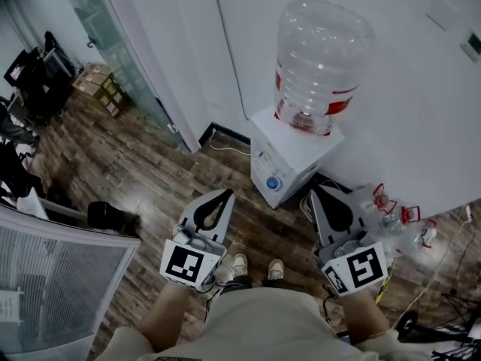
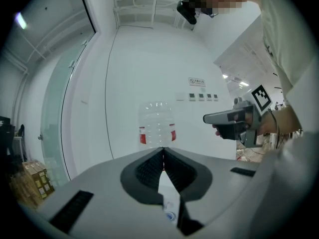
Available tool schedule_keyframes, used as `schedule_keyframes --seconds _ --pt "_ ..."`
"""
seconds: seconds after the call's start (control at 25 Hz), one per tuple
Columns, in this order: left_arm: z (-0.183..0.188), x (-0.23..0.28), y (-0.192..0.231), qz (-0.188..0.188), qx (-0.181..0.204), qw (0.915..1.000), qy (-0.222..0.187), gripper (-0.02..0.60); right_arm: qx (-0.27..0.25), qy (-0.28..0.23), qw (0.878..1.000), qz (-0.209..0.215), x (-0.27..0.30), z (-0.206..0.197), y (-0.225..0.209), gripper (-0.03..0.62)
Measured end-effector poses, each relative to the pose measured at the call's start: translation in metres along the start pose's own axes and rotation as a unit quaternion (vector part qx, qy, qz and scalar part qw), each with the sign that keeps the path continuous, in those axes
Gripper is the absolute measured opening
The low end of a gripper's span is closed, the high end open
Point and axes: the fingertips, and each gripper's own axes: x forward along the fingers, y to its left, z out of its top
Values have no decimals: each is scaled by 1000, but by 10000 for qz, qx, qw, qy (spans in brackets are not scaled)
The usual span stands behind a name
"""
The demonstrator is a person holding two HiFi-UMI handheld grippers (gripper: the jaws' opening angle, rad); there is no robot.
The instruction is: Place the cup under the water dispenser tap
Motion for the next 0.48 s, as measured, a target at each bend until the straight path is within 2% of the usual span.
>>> schedule_keyframes --seconds 0.24,0.48 --pt "5 2 1 -16 112 9999 42 6 -10 144 9999 -53 -1 -5 -3 6" --pt "11 4 2 -50 177 9998 -17 6 -125 130 9998 101 7 6 2 6"
